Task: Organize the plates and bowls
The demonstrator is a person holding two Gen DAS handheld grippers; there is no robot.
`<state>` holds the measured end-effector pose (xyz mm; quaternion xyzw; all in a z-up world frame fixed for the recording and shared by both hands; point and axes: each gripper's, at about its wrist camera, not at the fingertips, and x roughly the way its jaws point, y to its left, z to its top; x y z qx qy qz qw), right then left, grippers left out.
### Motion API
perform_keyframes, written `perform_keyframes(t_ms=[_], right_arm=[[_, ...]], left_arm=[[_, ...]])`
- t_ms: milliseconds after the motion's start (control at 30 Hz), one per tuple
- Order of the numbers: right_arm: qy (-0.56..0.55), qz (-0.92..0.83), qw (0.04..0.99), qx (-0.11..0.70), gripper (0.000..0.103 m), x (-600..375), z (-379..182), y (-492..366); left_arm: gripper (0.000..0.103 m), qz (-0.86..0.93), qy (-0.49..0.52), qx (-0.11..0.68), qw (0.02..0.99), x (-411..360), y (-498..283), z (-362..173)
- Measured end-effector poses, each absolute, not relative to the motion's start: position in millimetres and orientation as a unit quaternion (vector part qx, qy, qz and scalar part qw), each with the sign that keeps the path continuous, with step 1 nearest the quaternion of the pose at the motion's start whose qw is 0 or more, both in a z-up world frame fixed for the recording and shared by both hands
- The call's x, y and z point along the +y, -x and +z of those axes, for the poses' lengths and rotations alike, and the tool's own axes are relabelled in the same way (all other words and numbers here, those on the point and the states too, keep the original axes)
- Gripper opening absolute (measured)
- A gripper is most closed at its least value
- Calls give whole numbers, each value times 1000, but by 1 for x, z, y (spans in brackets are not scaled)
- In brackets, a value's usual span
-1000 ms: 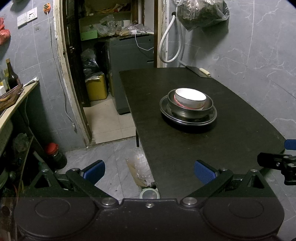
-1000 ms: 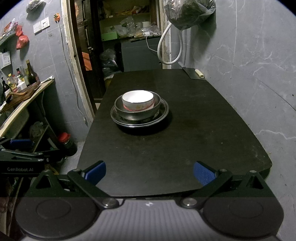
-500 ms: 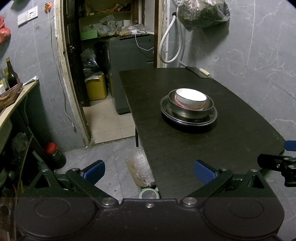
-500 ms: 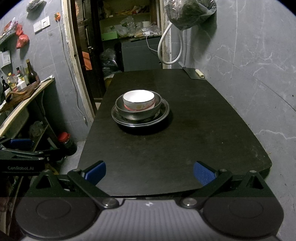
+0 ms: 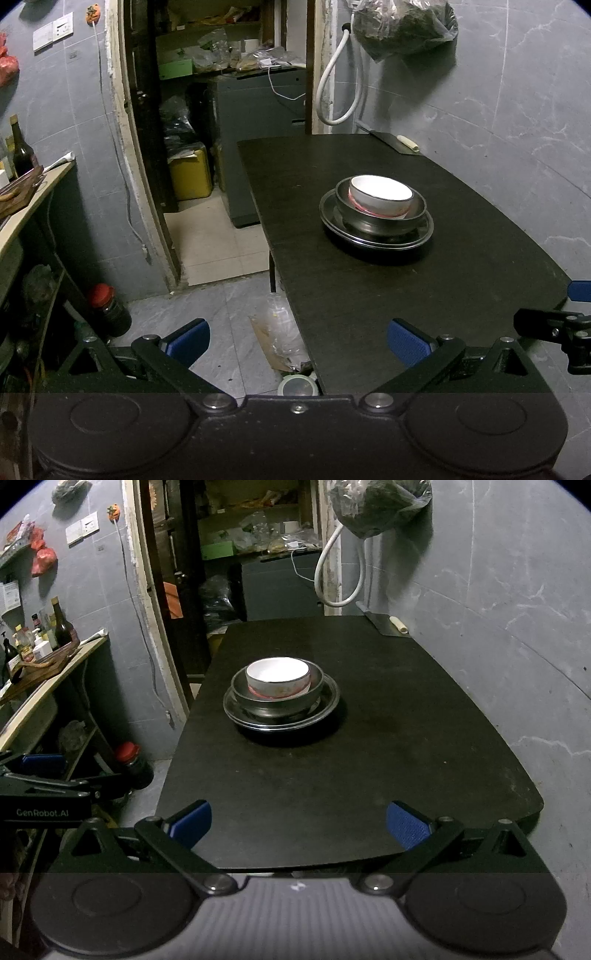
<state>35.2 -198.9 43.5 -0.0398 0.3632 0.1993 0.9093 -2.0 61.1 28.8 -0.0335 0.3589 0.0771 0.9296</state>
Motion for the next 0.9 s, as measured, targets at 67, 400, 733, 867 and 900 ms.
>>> perform_keyframes(t_ms=[67,400,733,867,900], right_arm=[[40,199,909,363,103,-199,44,-35],[40,200,909,363,103,-199,43,-35],[39,199,909,365,103,-198,42,-35],[38,198,908,367,103,-196,40,-35],[38,198,908,367,103,-197,40,-35]], left_arm=[[102,77,34,359,930,61,2,29],[102,77,33,359,929,61,2,28],[102,76,32,360,929,60,1,28],[102,75,31,362,929,60,1,27],[102,74,30,363,928,60,1,27]])
